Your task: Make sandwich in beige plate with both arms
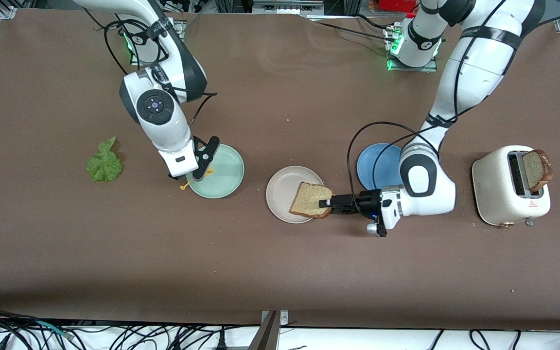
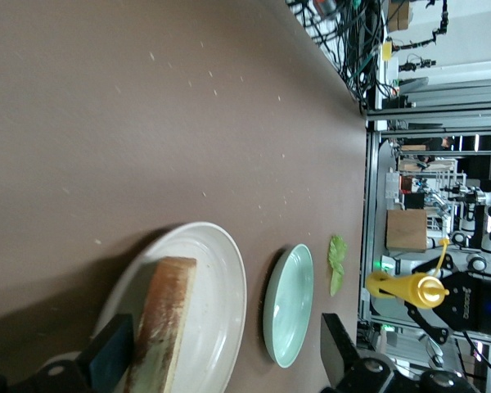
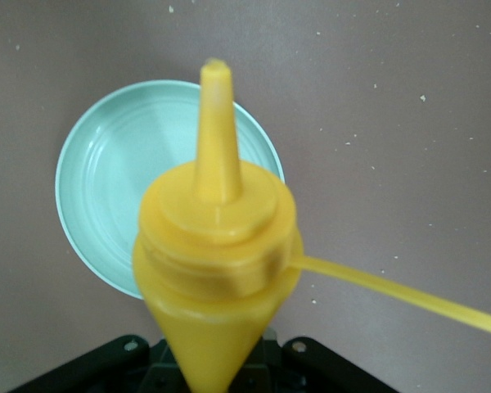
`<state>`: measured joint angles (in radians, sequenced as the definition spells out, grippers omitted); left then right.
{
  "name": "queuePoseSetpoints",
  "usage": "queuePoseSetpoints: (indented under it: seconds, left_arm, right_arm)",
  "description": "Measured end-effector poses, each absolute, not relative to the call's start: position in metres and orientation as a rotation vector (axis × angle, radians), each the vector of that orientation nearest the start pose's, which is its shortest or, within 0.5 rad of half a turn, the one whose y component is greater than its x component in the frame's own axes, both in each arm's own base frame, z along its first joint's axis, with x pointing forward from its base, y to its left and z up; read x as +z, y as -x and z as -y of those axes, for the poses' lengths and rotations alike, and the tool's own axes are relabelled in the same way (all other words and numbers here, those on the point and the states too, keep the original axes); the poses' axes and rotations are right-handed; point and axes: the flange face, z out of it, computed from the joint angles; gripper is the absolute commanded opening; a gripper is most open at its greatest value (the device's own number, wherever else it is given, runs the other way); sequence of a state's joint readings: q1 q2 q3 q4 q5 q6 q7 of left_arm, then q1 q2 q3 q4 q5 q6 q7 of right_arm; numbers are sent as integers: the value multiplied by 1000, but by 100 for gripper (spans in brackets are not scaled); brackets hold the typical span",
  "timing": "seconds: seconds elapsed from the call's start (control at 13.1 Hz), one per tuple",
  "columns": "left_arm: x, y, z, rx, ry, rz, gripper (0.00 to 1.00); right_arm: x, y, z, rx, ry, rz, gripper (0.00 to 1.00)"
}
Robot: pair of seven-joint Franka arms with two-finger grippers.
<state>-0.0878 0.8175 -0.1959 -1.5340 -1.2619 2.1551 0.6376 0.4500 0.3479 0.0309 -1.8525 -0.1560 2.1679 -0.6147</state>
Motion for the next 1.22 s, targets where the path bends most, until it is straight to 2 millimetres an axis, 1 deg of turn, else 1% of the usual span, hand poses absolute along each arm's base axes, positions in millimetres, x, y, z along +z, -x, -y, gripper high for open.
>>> queuePoseSetpoints:
  seconds: [0.15, 0.3, 0.46, 0.61, 0.84, 0.91, 1.07, 1.14, 1.22]
  left_arm:
    - [190, -679, 196, 34, -2040, -43, 100]
    - [193, -683, 184, 47, -2059, -36, 100]
    - [205, -687, 172, 69, -2091, -13, 100]
    - [229, -692, 155, 75, -2162, 4, 100]
    - [275, -692, 126, 55, -2317, -10, 100]
    - [284, -690, 117, 44, -2372, -15, 100]
    - [295, -684, 97, 21, -2463, -45, 100]
    - [301, -682, 82, 24, -2511, -56, 100]
    - [308, -681, 62, 35, -2569, -52, 100]
  right_arm:
    - [333, -552, -302, 49, 2782, 1776, 4]
    - [327, -538, -328, 26, 2857, 1768, 5]
    - [319, -523, -352, -5, 2917, 1765, 5]
    - [310, -509, -373, -28, 2936, 1793, 5]
    - [298, -501, -402, 6, 2974, 1829, 5]
    - [294, -502, -413, 36, 2994, 1835, 5]
    - [281, -502, -434, 76, 3016, 1842, 5]
    - [273, -502, -441, 84, 3025, 1847, 6]
    - [265, -500, -446, 95, 3040, 1841, 6]
